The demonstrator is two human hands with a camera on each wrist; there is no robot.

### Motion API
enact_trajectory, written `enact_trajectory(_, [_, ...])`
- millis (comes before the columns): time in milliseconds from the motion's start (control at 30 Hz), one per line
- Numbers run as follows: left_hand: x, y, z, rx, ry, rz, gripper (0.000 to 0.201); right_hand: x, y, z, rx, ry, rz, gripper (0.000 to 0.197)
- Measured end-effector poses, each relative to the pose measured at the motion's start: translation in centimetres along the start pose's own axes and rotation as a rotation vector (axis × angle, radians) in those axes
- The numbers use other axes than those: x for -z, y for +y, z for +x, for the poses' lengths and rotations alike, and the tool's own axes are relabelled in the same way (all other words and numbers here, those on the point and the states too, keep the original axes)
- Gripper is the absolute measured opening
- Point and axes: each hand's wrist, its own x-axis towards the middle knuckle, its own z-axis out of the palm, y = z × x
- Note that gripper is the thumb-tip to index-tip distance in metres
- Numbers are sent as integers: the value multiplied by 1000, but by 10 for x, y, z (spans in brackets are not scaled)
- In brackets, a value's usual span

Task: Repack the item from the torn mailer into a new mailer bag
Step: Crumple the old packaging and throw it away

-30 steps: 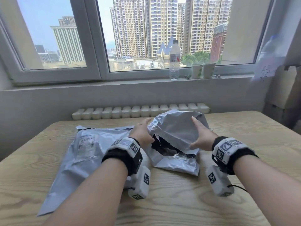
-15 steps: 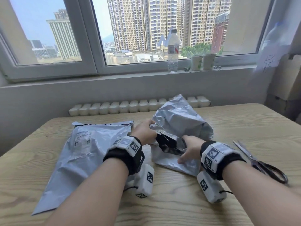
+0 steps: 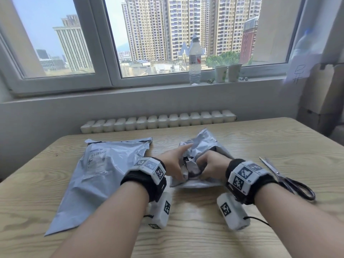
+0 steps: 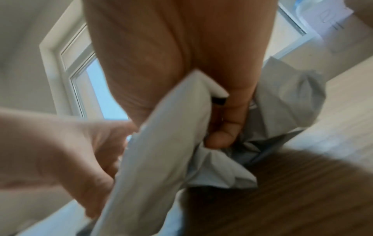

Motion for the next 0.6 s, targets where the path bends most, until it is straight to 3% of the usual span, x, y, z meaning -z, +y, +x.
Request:
enact_trajectory(100, [-3,6,-3,-38,-3,-10,109,8,-7,-12,51,46,139,31])
enact_trajectory(233, [-4,15,-8,-59,16,-116,43,15,-7,-23,61,185,342,24])
enact_trajectory(300, [-7,17,-9,-71,47,-205,27,18,-8,-28,42,248,420,19])
enact_trajectory(500, [-14,28,-10,-81,182,-216,10,25,-11,-41,5,314,551,26])
enact_trajectory(600, [-10,31,-11,-52,209,-209,16,32,-8,-47,2,266,565,27])
